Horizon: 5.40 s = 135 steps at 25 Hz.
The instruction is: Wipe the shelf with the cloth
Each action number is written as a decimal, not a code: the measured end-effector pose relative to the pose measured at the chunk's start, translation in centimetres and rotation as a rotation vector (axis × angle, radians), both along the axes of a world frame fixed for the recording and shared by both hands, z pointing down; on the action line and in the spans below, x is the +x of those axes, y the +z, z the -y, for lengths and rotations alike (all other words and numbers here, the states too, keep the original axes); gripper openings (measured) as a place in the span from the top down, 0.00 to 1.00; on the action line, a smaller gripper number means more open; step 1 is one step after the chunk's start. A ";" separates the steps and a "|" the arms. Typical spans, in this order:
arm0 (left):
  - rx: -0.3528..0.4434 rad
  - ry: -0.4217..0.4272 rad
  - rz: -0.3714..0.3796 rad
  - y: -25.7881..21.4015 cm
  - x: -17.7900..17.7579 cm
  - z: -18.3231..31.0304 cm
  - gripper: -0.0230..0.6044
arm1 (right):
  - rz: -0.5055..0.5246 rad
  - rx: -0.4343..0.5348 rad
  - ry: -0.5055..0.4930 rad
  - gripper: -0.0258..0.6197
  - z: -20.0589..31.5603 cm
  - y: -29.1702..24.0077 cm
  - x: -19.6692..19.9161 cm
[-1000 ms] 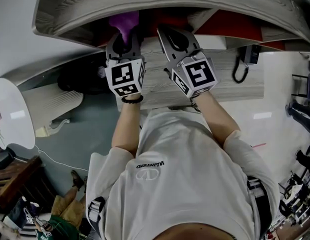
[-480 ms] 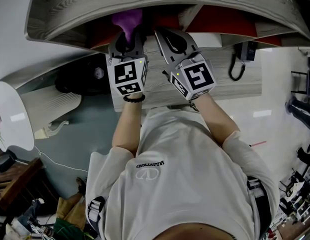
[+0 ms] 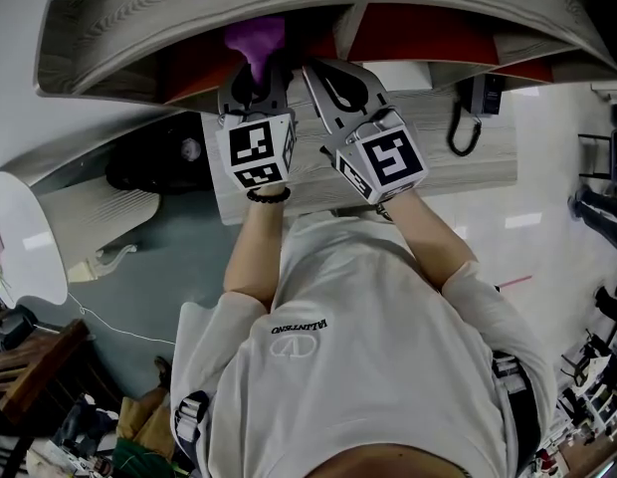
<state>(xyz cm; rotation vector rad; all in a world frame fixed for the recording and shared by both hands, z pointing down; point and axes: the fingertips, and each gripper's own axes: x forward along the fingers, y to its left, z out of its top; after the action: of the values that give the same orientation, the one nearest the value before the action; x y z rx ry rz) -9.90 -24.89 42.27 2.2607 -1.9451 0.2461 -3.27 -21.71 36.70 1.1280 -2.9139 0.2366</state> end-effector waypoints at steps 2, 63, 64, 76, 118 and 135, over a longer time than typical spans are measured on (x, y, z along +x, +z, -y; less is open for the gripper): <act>0.001 0.003 -0.001 0.0 0.6 0.1 0.84 | 0.000 -0.002 0.001 0.96 0.0 0.1 0.5; 0.030 0.139 0.091 -2.4 9.0 1.1 0.84 | 0.041 0.014 0.044 0.96 0.7 -1.4 6.1; 0.033 0.140 0.093 -2.6 9.0 1.1 0.84 | 0.041 0.016 0.043 0.96 0.7 -1.5 6.0; 0.062 0.154 0.092 -4.4 8.9 1.2 0.84 | 0.043 0.034 0.048 0.96 0.6 -2.3 5.7; 0.178 0.192 0.090 -12.3 8.9 1.1 0.84 | 0.076 0.107 0.079 0.96 0.5 -7.0 5.2; 0.234 0.203 0.051 -14.6 8.5 1.3 0.84 | 0.078 0.127 0.108 0.96 0.9 -8.1 4.7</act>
<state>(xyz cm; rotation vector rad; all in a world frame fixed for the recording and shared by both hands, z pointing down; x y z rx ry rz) -1.41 -26.23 27.67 2.6295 -1.8547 0.1027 1.39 -22.60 28.56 1.3260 -2.9765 0.0999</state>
